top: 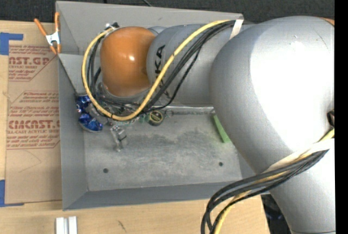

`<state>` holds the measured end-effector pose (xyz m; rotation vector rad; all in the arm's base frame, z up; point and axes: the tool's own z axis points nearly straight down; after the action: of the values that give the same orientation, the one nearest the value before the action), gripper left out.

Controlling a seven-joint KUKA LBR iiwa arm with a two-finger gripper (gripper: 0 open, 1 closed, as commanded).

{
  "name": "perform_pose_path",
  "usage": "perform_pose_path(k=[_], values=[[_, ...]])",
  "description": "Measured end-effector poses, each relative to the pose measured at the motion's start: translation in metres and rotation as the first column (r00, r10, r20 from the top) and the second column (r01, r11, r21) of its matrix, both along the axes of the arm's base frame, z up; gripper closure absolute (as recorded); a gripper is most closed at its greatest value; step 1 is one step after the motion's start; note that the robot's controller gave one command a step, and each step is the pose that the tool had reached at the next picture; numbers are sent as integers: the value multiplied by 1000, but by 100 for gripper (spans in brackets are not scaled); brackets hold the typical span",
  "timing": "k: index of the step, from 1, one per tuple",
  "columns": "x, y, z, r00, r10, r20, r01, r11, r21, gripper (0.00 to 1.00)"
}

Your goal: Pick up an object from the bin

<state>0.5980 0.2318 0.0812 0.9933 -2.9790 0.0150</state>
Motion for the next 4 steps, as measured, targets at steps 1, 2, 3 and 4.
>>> perform_pose_path(k=[1, 2, 3, 4], values=[[-2, 6, -1, 972, -235, -8, 235, 972, 0, 0], [-6, 6, 2, 981, -194, -3, 194, 981, 3, 0], [-5, 5, 2, 977, -211, -6, 211, 977, 5, 0], [-3, 4, -2, 969, -247, -8, 247, 969, 5, 0]])
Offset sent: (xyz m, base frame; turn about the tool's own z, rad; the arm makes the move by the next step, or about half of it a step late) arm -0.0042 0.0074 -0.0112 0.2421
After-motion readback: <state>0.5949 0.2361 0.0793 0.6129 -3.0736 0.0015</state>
